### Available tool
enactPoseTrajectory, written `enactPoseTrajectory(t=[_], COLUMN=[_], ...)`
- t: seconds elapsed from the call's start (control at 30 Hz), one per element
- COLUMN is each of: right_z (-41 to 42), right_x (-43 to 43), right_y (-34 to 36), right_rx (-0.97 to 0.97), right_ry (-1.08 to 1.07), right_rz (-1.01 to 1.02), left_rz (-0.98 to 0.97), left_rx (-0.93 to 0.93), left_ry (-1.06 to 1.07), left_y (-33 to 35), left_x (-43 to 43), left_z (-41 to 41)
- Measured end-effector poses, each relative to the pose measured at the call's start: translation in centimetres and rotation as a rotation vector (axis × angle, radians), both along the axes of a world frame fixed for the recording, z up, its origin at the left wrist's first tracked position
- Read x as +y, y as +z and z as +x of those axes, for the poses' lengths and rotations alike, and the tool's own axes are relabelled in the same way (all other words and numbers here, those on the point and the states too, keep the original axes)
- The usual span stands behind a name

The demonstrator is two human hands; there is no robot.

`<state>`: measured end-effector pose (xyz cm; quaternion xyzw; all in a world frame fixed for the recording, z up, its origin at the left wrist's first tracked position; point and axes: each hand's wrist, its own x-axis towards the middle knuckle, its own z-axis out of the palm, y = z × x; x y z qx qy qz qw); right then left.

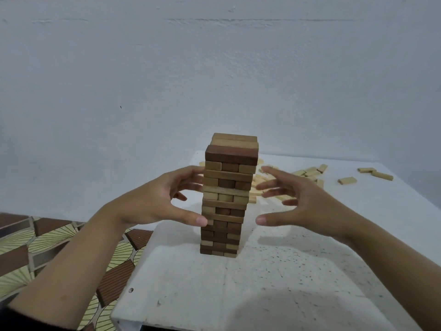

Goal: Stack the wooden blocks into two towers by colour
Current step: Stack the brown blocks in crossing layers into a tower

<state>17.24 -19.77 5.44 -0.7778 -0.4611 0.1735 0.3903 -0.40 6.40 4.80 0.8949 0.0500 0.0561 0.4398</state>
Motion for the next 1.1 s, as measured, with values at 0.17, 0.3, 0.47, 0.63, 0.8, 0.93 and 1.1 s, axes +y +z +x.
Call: enactPoseTrajectory(t=[0.17, 0.3, 0.47, 0.63, 0.8, 0.93, 1.1], right_z=[-0.1, -0.6, -2.9, -6.0, -7.9, -9.0, -9.5], right_x=[0.1, -0.1, 0.9, 1.7, 2.2, 2.0, 2.3], right_y=[-0.5, 1.0, 0.8, 0.6, 1.1, 1.1, 0.8], right_rx=[0.019, 0.088, 0.134, 0.159, 0.248, 0.276, 0.277], right_ry=[0.022, 0.074, -0.092, -0.182, -0.205, -0.175, -0.169], right_rz=[0.061, 0.261, 0.428, 0.427, 0.457, 0.432, 0.396], left_rz=[-0.110, -0.234, -0.305, -0.356, -0.357, -0.354, -0.405], left_rx=[-0.153, -0.374, -0.466, -0.447, -0.405, -0.397, -0.388], left_ry=[0.033, 0.089, 0.210, 0.272, 0.263, 0.263, 0.269], left_y=[-0.3, 1.5, 1.7, 0.5, 0.2, 0.3, 0.1], left_x=[-0.3, -1.5, -4.5, -6.9, -8.1, -9.0, -9.3], left_z=[0.0, -0.2, 0.5, 0.3, -0.2, -0.5, -0.5])
